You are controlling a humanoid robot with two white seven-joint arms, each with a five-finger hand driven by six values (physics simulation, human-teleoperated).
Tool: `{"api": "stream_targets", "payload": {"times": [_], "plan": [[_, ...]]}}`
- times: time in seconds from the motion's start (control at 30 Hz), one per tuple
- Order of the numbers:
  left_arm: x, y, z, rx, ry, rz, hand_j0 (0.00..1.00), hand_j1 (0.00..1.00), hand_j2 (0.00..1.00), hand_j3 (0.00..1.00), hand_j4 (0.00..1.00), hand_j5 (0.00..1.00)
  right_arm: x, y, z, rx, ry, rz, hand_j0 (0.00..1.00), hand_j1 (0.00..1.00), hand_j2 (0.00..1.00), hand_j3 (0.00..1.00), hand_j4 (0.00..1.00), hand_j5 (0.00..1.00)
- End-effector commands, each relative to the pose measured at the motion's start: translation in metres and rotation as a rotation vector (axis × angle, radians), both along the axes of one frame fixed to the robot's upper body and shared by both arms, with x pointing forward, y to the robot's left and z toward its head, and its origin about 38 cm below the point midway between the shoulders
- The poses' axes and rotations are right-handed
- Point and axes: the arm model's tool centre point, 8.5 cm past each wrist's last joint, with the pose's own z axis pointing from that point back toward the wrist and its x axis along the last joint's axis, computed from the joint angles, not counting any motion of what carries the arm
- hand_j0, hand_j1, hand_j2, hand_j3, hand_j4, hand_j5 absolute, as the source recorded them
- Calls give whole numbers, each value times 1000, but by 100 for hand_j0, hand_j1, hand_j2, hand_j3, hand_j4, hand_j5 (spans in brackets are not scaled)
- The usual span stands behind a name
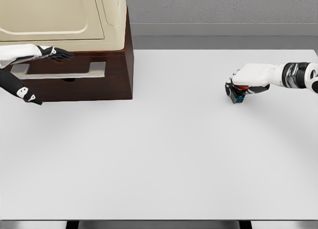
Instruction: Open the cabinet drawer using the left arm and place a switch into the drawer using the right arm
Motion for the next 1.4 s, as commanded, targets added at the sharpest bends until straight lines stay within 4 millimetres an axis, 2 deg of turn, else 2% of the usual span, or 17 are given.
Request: {"api": "stream_targets", "payload": {"times": [0.0, 0.5, 0.73, 1.0, 1.07, 1.37], "plan": [[1, 1, 1, 8, -5, 6, 100, 100, 100, 100, 100, 100, -1, 3, 3, 7, -6, 10, 56, 56, 56, 56, 56, 56], [4, 0, -3, 20, -7, 8, 100, 100, 100, 100, 100, 100, -8, 24, 22, 46, -37, 106, 55, 55, 55, 55, 55, 55], [7, 3, -12, 28, 6, 18, 100, 100, 100, 100, 100, 100, -19, 49, 38, 52, -83, 197, 55, 55, 55, 55, 55, 55], [10, 4, -24, 40, 21, 24, 100, 100, 100, 100, 100, 100, -27, 68, 50, 63, -119, 260, 55, 55, 55, 55, 55, 55], [10, 6, -27, 41, 26, 32, 100, 100, 100, 100, 100, 100, -27, 71, 54, 64, -129, 267, 55, 55, 55, 55, 55, 55], [12, 12, -28, 41, 30, 49, 100, 100, 100, 100, 100, 100, -28, 106, 73, 157, -148, 341, 55, 55, 55, 55, 55, 55]]}}
